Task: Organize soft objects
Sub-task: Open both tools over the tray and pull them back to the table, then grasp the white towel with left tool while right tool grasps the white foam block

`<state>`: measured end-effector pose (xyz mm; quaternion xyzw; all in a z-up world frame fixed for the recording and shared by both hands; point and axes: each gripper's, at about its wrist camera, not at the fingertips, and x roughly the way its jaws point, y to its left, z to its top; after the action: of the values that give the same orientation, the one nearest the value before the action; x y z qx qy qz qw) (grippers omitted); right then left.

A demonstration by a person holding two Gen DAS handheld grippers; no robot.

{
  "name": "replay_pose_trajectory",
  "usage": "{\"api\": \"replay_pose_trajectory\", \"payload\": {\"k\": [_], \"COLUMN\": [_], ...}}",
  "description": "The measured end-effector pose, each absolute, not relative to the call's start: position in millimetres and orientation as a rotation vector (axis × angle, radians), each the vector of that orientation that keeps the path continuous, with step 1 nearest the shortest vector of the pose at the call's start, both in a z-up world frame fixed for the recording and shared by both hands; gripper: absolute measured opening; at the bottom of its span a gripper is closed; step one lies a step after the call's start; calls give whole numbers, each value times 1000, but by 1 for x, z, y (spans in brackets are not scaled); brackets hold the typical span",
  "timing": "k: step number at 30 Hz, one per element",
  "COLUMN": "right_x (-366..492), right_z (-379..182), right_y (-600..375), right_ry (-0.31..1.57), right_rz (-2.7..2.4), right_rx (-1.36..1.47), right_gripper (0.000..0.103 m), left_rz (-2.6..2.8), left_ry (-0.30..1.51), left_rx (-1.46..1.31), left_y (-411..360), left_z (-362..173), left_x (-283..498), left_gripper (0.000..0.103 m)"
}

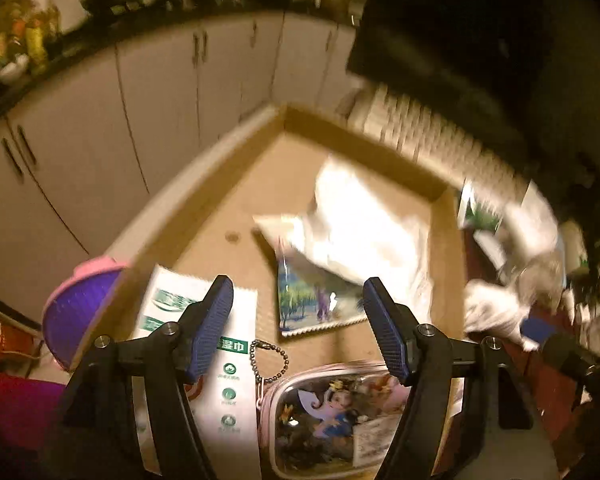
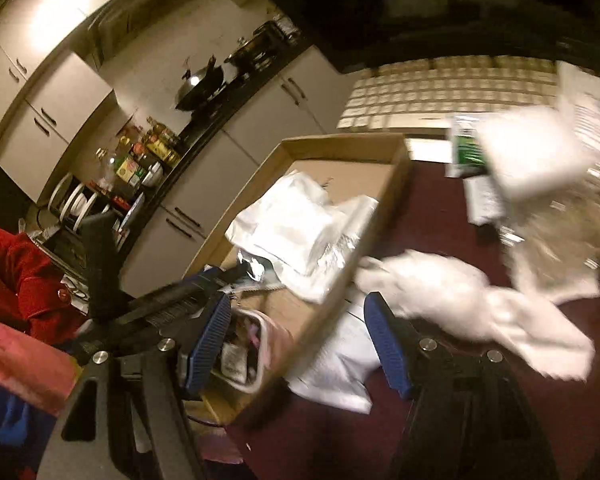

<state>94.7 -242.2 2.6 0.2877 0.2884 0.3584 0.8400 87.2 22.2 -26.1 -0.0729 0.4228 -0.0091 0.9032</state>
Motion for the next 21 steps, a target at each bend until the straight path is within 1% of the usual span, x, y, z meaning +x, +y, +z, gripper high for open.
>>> {"api": "replay_pose_trajectory", "payload": {"k": [3,8,11,14,16,21], "right_x": [85,73,73,76,79,87], "right_z": [-6,-34,-41,-41,-44,-53], "right_y": [-260,-302,-317,-329,-338,-358], "right_ry": [597,583,592,589,592,606], "right_rz": [723,672,654,624,605,574], "right_rx": [622,717,742,753,780,809], "right_gripper": [69,70,70,70,70,70], "left_rz": [2,-170,-255,-330,-352,-397], "left_ry": [790,746,733,678,737,919], "left_rx": [-106,-126,-119,-142,-155,-178], "left_y": [12,-26,-54,-77,-85,-117], "left_z": [-9,8,12,20,16,-15], "left_x": [68,38,29,29,38,64], "left_gripper": [68,68,68,68,68,68]}}
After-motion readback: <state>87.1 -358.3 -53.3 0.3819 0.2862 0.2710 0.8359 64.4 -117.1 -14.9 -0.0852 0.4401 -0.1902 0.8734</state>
